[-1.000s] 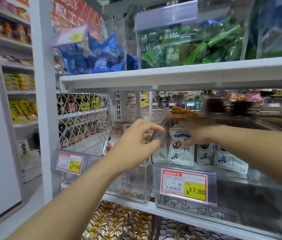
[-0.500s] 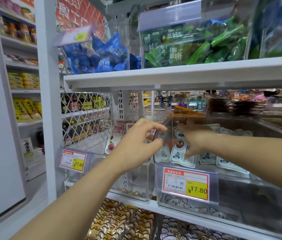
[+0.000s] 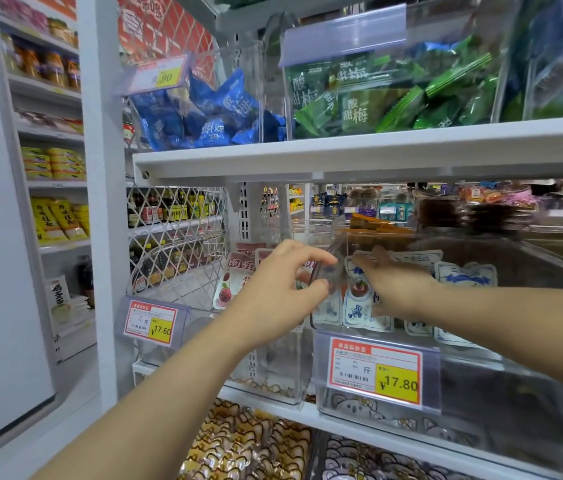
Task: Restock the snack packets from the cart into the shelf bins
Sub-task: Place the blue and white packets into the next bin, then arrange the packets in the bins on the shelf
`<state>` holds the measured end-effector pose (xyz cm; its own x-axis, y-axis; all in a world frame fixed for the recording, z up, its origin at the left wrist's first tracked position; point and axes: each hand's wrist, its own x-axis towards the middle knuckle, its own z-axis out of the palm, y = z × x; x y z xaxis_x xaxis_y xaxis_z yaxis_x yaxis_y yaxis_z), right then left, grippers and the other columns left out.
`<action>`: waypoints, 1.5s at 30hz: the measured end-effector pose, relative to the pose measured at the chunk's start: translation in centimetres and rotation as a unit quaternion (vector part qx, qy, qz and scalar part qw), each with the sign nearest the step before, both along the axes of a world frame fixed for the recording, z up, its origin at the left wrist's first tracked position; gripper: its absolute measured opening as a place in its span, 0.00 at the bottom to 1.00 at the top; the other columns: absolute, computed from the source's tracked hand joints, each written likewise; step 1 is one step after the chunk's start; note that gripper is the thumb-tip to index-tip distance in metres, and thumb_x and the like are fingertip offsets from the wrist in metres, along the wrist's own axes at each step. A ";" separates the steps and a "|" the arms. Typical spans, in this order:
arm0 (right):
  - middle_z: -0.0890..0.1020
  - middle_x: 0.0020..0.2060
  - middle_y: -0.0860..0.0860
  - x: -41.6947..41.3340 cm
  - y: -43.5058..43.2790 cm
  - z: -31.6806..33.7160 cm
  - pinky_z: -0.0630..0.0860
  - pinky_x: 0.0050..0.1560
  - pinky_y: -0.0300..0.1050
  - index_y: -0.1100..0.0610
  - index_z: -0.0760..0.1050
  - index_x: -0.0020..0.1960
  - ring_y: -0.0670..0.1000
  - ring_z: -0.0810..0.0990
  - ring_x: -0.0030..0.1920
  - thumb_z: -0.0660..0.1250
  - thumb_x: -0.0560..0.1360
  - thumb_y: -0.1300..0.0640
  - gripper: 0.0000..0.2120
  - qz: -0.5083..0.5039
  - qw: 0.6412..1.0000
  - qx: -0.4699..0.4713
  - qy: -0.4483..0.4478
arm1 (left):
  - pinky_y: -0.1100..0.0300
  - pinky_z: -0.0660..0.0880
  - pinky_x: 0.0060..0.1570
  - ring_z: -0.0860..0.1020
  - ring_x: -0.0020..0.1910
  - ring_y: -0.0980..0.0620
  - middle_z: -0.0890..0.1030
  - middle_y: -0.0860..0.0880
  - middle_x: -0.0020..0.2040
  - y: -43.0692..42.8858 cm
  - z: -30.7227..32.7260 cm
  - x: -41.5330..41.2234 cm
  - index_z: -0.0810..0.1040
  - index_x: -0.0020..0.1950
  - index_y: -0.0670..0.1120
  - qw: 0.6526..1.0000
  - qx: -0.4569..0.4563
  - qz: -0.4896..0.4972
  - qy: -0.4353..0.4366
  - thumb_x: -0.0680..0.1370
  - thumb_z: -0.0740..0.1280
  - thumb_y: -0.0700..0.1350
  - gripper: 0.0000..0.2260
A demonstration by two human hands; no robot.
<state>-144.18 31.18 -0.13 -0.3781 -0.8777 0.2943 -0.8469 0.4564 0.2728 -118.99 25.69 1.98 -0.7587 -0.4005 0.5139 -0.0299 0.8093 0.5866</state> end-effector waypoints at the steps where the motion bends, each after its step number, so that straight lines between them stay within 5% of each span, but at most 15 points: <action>1: 0.59 0.72 0.55 0.1 0.1 0.1 0.78 0.36 0.47 0.46 0.50 0.77 0.56 0.80 0.45 0.76 0.69 0.47 0.46 -0.001 1.000 0.000 0.020 | 0.72 0.67 0.50 0.72 0.60 0.64 0.70 0.61 0.60 0.0 0.0 0.0 0.75 0.58 0.63 1.000 -0.002 0.001 -0.001 0.80 0.66 0.46 0.12; 5: 0.63 0.70 0.55 0.1 0.1 0.5 0.79 0.39 0.48 0.48 0.53 0.76 0.57 0.80 0.49 0.76 0.67 0.40 0.47 -0.009 0.998 0.010 0.069 | 0.76 0.64 0.47 0.72 0.60 0.64 0.70 0.60 0.62 0.1 0.0 0.0 0.75 0.59 0.64 1.000 -0.008 0.007 -0.008 0.80 0.65 0.46 0.12; 14: 0.58 0.75 0.52 0.9 0.2 1.7 0.82 0.43 0.50 0.48 0.48 0.79 0.56 0.79 0.53 0.78 0.65 0.38 0.54 0.005 0.999 0.026 0.030 | 0.76 0.62 0.49 0.71 0.59 0.64 0.70 0.60 0.62 0.0 0.0 -0.2 0.75 0.59 0.63 1.000 -0.013 0.013 -0.007 0.81 0.65 0.46 0.12; 16: 0.64 0.72 0.52 1.4 0.4 2.4 0.82 0.46 0.51 0.49 0.47 0.80 0.56 0.79 0.53 0.77 0.67 0.38 0.54 0.011 0.999 0.031 0.028 | 0.76 0.62 0.49 0.71 0.60 0.63 0.70 0.60 0.62 0.0 0.0 -0.3 0.75 0.59 0.62 1.000 -0.016 0.018 -0.007 0.80 0.65 0.46 0.12; 19: 0.75 0.57 0.52 2.8 1.3 3.6 0.80 0.45 0.48 0.49 0.54 0.78 0.54 0.78 0.52 0.75 0.70 0.41 0.45 0.031 0.999 0.024 0.026 | 0.79 0.64 0.46 0.71 0.57 0.65 0.70 0.60 0.62 0.0 0.0 -0.3 0.76 0.61 0.60 0.999 -0.028 0.030 -0.008 0.81 0.65 0.45 0.12; 23: 0.78 0.51 0.48 6.0 3.5 5.0 0.73 0.39 0.44 0.49 0.66 0.69 0.52 0.77 0.48 0.71 0.73 0.41 0.29 0.064 0.998 -0.015 0.012 | 0.79 0.64 0.48 0.72 0.58 0.61 0.70 0.59 0.63 0.7 -0.2 0.4 0.76 0.65 0.57 0.997 -0.056 0.051 0.003 0.82 0.65 0.46 0.13; 28: 0.81 0.54 0.46 11.6 7.7 4.9 0.77 0.48 0.47 0.48 0.73 0.62 0.52 0.80 0.54 0.69 0.75 0.42 0.18 0.169 0.974 -0.144 -0.033 | 0.78 0.67 0.53 0.73 0.59 0.60 0.72 0.55 0.63 2.8 -1.8 4.2 0.77 0.65 0.52 0.992 -0.082 0.088 0.044 0.81 0.66 0.43 0.13; 33: 0.81 0.49 0.43 18.4 10.8 1.6 0.79 0.47 0.52 0.49 0.76 0.60 0.49 0.80 0.47 0.69 0.75 0.47 0.14 0.306 0.919 -0.222 -0.115 | 0.65 0.72 0.58 0.77 0.57 0.60 0.76 0.57 0.59 5.6 -5.0 10.7 0.77 0.64 0.54 0.991 -0.069 0.111 0.015 0.81 0.66 0.44 0.12; 39: 0.82 0.50 0.43 24.4 10.6 -9.0 0.78 0.51 0.50 0.46 0.75 0.61 0.50 0.81 0.51 0.67 0.74 0.44 0.16 0.353 0.909 -0.086 -0.205 | 0.73 0.73 0.42 0.80 0.47 0.58 0.82 0.54 0.50 8.8 -10.8 20.1 0.79 0.63 0.51 0.977 0.028 0.178 -0.118 0.81 0.66 0.41 0.12; 43: 0.82 0.48 0.46 27.4 9.5 -14.9 0.78 0.50 0.51 0.48 0.75 0.56 0.52 0.80 0.49 0.66 0.73 0.45 0.13 0.376 0.894 0.062 -0.235 | 0.65 0.75 0.48 0.81 0.49 0.55 0.81 0.57 0.52 8.3 -15.0 25.1 0.80 0.61 0.52 0.949 0.032 0.231 -0.213 0.80 0.67 0.43 0.10; 45: 0.82 0.53 0.48 28.6 9.0 -16.7 0.77 0.53 0.50 0.48 0.75 0.62 0.52 0.80 0.53 0.67 0.75 0.47 0.16 0.386 0.882 0.130 -0.237 | 0.59 0.76 0.56 0.80 0.53 0.55 0.80 0.56 0.56 7.7 -16.8 26.7 0.79 0.63 0.53 0.927 0.040 0.242 -0.283 0.80 0.66 0.48 0.12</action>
<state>-115.60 40.15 -16.87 0.3360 -0.9417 0.0150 -0.9245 -0.3328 -0.1858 -92.28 33.42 -14.84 -0.6190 -0.7843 0.0422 -0.6998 0.5752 0.4236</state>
